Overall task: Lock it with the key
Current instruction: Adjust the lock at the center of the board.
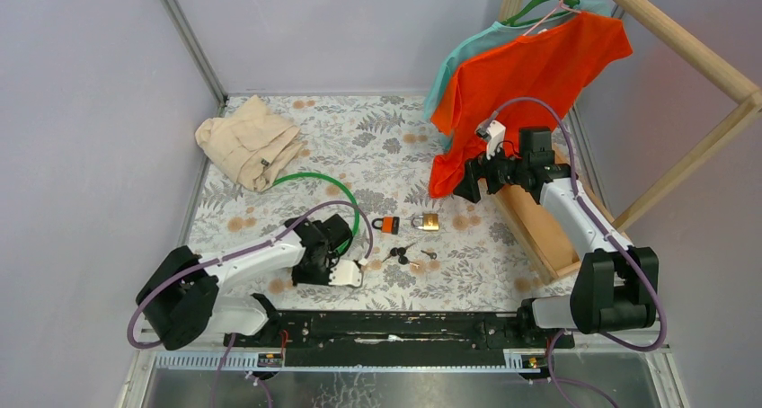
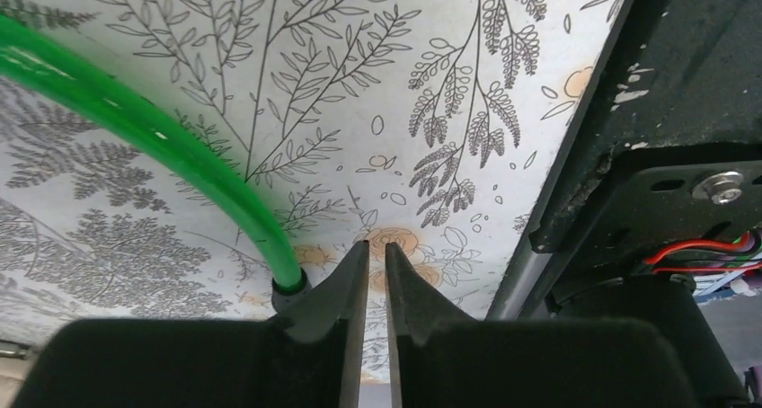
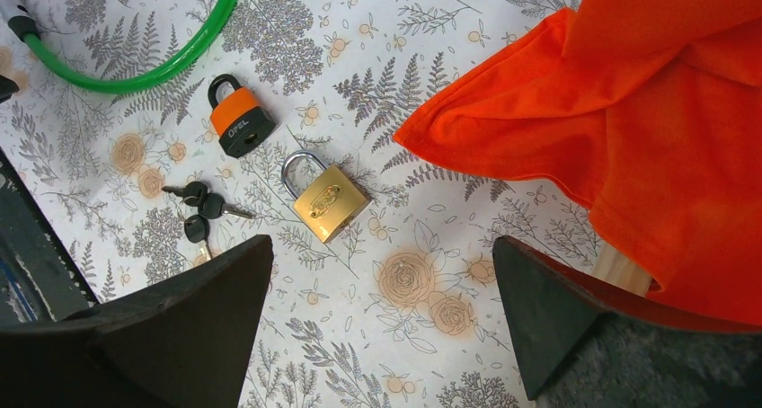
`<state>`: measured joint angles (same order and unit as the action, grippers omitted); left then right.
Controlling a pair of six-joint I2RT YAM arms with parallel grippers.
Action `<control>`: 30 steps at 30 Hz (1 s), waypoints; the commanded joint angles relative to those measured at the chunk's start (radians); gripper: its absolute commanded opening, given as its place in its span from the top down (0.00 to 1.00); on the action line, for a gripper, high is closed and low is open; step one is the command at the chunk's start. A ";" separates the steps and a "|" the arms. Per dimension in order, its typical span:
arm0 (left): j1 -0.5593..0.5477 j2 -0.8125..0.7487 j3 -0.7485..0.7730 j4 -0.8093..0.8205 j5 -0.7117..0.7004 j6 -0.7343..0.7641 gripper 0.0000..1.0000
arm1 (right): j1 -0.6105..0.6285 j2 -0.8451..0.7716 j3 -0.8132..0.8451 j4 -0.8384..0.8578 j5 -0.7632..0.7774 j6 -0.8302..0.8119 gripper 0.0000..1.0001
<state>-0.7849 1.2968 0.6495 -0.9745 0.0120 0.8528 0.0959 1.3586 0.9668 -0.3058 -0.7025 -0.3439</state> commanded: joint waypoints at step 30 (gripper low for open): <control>0.166 0.357 0.269 0.315 0.212 -0.348 0.60 | -0.004 -0.019 -0.008 0.019 -0.031 -0.012 0.01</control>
<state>-0.5877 1.6520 0.9577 -0.7116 0.2699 0.4801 0.0959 1.3491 0.9569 -0.3050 -0.7063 -0.3447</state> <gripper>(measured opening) 0.445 0.993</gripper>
